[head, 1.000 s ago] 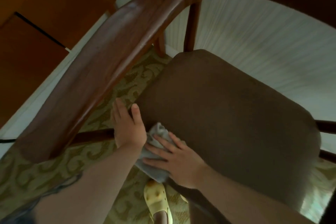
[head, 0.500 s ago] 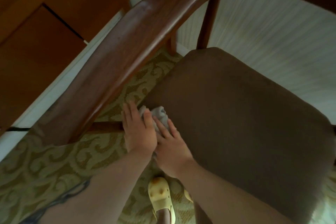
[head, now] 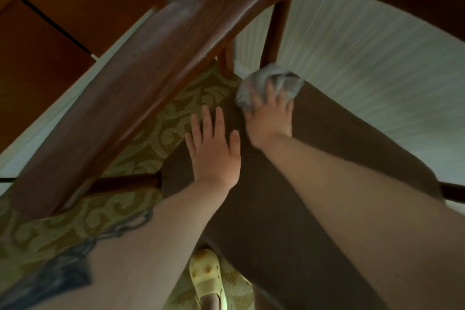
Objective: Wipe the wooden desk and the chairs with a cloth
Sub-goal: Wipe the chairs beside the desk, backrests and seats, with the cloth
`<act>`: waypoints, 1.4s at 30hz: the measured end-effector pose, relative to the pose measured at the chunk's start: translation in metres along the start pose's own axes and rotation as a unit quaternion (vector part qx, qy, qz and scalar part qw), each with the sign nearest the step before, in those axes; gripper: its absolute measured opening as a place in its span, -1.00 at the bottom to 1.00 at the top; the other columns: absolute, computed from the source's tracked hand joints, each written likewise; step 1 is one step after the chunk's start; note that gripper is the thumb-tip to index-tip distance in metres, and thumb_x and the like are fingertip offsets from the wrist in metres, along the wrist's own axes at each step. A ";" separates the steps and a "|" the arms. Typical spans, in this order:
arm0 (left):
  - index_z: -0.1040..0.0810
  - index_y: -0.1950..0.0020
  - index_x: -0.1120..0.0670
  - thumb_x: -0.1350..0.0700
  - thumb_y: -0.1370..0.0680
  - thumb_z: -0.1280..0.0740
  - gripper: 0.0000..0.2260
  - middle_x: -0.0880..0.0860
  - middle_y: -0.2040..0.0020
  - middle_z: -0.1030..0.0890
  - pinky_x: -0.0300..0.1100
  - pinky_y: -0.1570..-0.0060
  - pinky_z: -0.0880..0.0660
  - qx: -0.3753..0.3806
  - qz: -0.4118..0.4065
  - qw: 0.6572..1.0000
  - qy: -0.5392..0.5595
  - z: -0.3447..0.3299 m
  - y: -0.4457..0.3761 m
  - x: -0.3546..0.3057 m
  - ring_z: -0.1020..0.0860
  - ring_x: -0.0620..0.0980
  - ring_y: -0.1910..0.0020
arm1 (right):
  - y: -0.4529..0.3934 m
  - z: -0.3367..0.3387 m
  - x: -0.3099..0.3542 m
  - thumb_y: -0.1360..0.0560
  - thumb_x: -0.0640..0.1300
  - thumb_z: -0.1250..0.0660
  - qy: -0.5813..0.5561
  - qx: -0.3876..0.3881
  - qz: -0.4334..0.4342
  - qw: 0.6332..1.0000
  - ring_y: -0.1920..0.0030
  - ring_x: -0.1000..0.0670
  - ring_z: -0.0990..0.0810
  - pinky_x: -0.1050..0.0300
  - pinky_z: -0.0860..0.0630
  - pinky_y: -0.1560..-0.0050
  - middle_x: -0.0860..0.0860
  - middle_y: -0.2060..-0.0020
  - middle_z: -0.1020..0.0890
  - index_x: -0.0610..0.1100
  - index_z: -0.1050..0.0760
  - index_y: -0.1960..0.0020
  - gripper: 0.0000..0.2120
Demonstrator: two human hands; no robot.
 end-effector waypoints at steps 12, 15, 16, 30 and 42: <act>0.02 -0.58 -0.11 -0.14 -0.64 0.05 -0.50 -0.20 -0.57 0.07 -0.35 -0.44 0.26 -0.083 -0.170 0.978 0.090 0.117 0.072 -0.007 0.11 -0.22 -0.53 | 0.135 0.093 0.000 -0.59 -0.13 -0.19 -0.261 -0.106 0.010 0.959 -0.49 -0.02 -0.23 0.02 -0.21 -0.46 0.03 -0.48 -0.32 0.13 -0.24 -0.46 -0.53; -0.16 -0.56 -0.02 -0.05 -0.64 -0.08 -0.52 -0.13 -0.56 -0.11 -0.30 -0.48 0.09 -0.158 -0.208 0.962 0.077 0.166 0.100 0.015 -0.04 -0.15 -0.54 | 0.130 0.156 0.045 -0.56 -0.09 -0.13 -0.263 -0.219 0.131 0.931 -0.50 -0.14 -0.20 -0.13 -0.19 -0.47 0.04 -0.51 -0.25 0.06 -0.32 -0.46 -0.54; -0.19 -0.55 0.00 -0.03 -0.63 -0.09 -0.52 -0.11 -0.56 -0.13 -0.27 -0.48 0.08 -0.184 -0.193 0.960 0.080 0.179 0.105 0.025 -0.04 -0.13 -0.55 | 0.125 0.170 0.061 -0.56 -0.09 -0.13 -0.246 -0.244 0.152 0.926 -0.51 -0.16 -0.18 -0.18 -0.15 -0.48 0.02 -0.52 -0.24 0.02 -0.34 -0.46 -0.54; -0.39 -0.43 -0.03 -0.15 -0.64 0.07 -0.53 0.01 -0.35 -0.50 0.07 -0.26 -0.40 -0.233 0.127 0.940 0.213 0.205 0.040 0.055 -0.45 0.01 -0.31 | 0.107 0.131 0.146 -0.57 -0.01 -0.12 0.082 -0.050 0.368 0.925 -0.55 -0.04 0.20 -0.05 0.45 -0.46 0.10 -0.55 0.21 0.15 0.17 -0.58 -0.31; -0.19 -0.53 -0.04 -0.08 -0.62 0.01 -0.53 -0.01 -0.52 -0.27 0.08 -0.48 -0.11 -0.143 -0.053 0.984 -0.089 0.185 -0.035 -0.043 -0.20 0.00 -0.51 | 0.041 0.188 0.086 -0.64 0.00 -0.06 0.037 -0.090 0.163 0.982 -0.54 -0.07 0.31 -0.12 0.28 -0.51 0.06 -0.54 0.30 0.11 0.31 -0.56 -0.33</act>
Point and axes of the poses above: each hand's wrist, its own y-axis away from the middle knuckle, its own z-axis out of the back of the hand, x = y × z, the point moved 4 cm from there along -y, towards the middle knuckle
